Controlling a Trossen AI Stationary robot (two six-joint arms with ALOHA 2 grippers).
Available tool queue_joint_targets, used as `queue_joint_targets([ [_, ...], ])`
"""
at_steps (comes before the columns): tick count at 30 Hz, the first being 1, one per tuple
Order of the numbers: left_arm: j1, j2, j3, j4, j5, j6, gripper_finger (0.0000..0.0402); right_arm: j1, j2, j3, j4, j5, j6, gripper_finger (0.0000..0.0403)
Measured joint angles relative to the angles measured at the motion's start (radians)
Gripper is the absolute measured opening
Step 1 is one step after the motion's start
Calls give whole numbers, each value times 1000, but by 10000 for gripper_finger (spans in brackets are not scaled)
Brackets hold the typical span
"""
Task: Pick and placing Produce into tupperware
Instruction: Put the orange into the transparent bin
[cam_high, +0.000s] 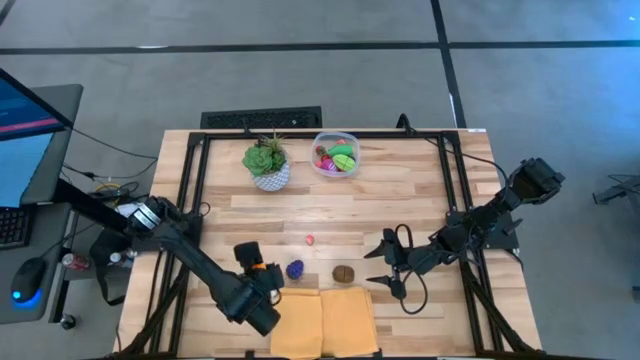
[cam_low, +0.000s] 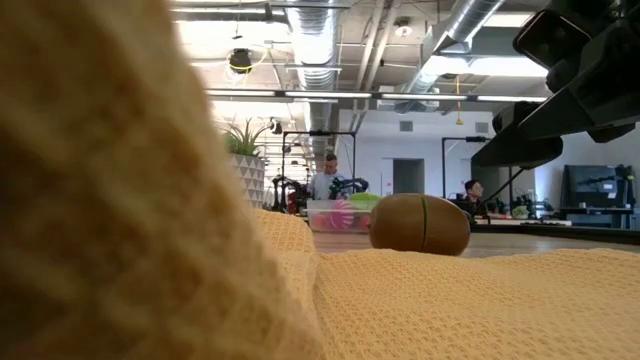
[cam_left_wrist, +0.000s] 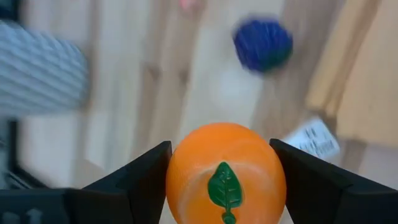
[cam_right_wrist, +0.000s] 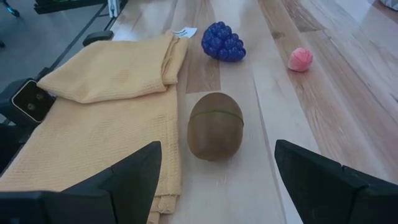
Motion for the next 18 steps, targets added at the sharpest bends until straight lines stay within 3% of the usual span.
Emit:
queue_joint_targets([
  [18,68,0,57,2,-588,214,246,0,0,0,-21,0,8,336],
])
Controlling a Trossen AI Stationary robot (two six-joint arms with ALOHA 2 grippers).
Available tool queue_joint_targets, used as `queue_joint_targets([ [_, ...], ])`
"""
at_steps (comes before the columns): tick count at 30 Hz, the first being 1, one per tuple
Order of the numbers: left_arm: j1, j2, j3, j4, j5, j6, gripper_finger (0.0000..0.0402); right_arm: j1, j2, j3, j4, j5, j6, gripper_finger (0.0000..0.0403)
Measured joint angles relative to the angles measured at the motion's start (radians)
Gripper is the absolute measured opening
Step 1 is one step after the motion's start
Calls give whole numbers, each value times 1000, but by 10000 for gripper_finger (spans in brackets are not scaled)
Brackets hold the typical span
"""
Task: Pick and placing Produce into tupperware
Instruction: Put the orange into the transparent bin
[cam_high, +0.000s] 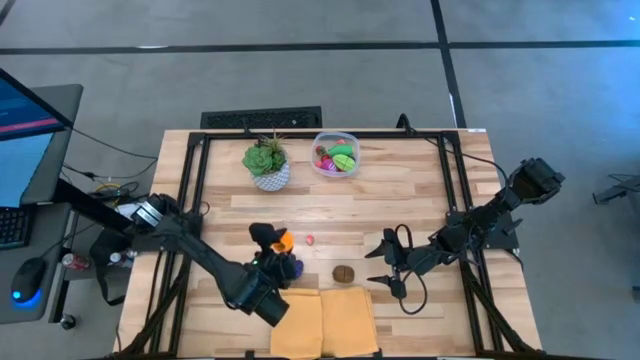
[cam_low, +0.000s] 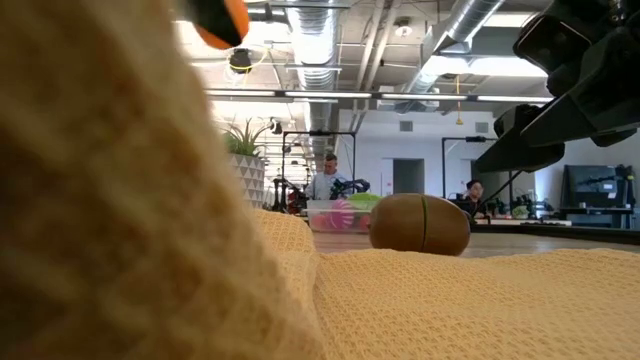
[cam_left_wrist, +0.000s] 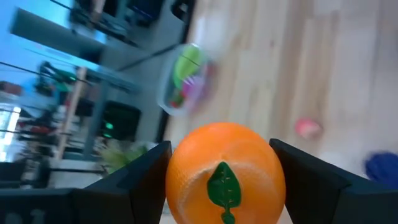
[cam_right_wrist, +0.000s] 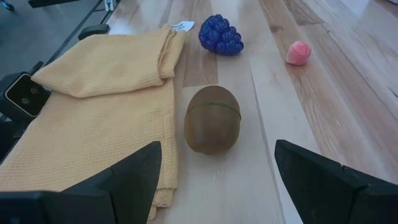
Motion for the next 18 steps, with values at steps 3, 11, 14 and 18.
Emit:
queue_joint_targets([
  [3,17,0,0,13,-50,22,246,0,0,0,0,0,0,336],
  [11,60,0,0,63,-105,92,248,0,0,0,-34,0,18,336],
  [14,74,0,0,102,-116,139,248,0,0,0,-38,0,19,336],
  [18,96,0,0,167,-129,214,248,0,0,0,-38,0,19,336],
])
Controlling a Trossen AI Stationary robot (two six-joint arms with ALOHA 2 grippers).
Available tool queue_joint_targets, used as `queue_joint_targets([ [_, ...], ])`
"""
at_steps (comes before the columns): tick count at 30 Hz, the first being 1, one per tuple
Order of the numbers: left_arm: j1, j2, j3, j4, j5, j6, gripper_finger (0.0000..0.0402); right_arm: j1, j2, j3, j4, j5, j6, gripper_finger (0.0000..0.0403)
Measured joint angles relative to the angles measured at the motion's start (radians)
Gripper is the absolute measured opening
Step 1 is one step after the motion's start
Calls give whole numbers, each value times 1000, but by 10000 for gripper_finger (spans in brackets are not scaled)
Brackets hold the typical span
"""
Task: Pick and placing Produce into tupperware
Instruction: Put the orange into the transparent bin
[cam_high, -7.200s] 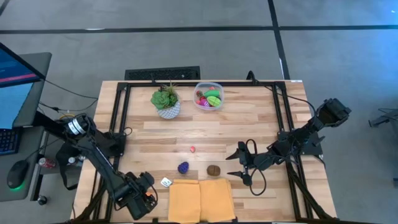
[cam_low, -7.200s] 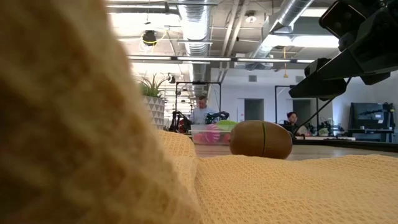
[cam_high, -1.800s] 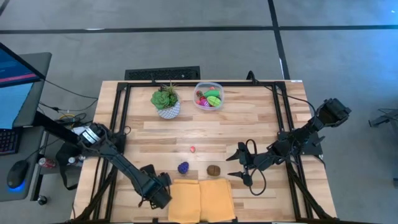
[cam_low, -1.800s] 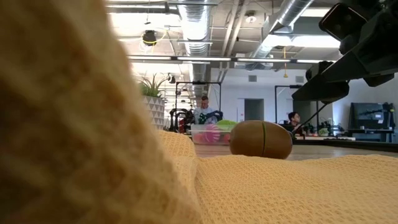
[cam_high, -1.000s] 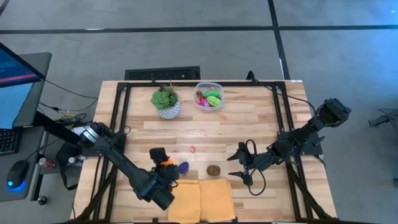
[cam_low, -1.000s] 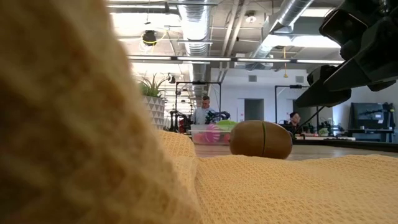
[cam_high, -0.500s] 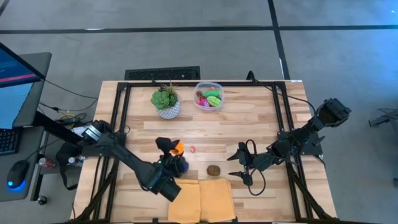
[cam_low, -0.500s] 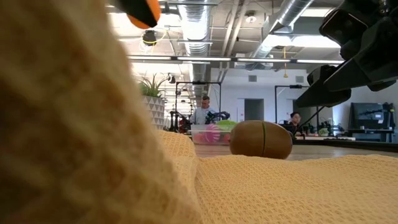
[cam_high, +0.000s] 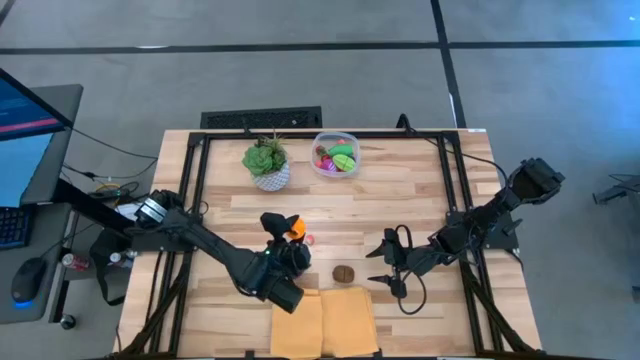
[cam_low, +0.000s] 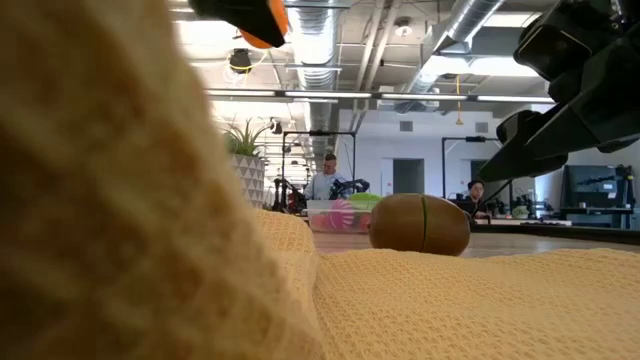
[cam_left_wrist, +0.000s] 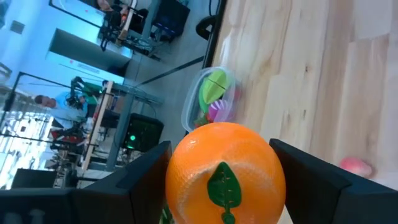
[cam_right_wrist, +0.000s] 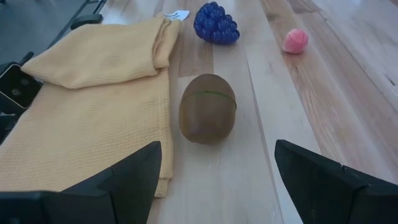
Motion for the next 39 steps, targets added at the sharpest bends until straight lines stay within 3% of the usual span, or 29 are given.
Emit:
queue_joint_targets([
  [14,119,0,0,221,26,263,247,0,0,0,-14,0,7,336],
  [30,351,0,0,542,258,642,247,0,0,0,-14,0,8,336],
  [39,505,0,0,634,420,747,247,0,0,0,-45,0,59,336],
])
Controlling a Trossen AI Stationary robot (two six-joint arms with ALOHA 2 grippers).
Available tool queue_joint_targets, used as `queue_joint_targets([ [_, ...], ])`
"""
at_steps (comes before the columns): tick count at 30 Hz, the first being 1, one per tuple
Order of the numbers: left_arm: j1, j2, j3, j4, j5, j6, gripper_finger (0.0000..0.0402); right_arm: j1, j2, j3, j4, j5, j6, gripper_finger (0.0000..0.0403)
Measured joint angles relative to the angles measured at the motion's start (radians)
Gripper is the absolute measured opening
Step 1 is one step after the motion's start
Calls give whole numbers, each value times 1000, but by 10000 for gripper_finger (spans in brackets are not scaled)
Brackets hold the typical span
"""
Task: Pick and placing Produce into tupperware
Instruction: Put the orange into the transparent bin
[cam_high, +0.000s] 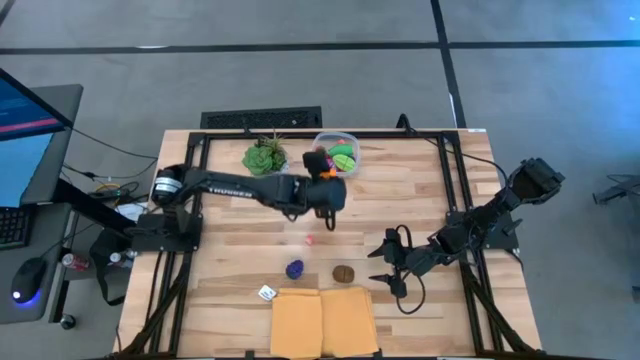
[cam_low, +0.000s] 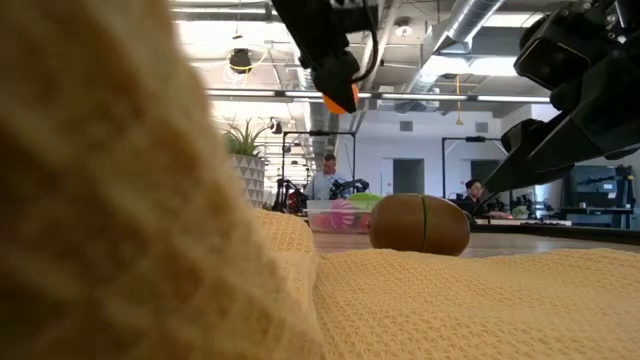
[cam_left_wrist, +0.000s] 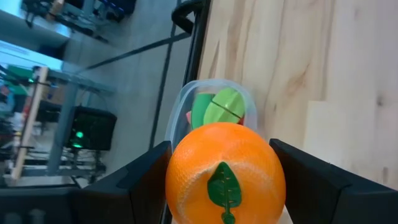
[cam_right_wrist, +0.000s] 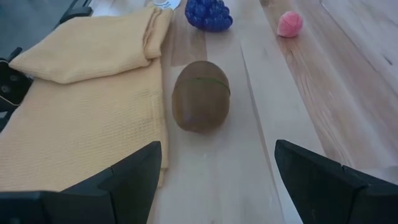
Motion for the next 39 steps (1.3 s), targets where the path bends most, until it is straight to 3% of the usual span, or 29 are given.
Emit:
queue_joint_targets([
  [25,360,1,0,208,404,101,247,12,0,0,-4,8,18,336],
  [39,467,44,-1,252,516,52,247,12,0,0,-18,29,18,336],
])
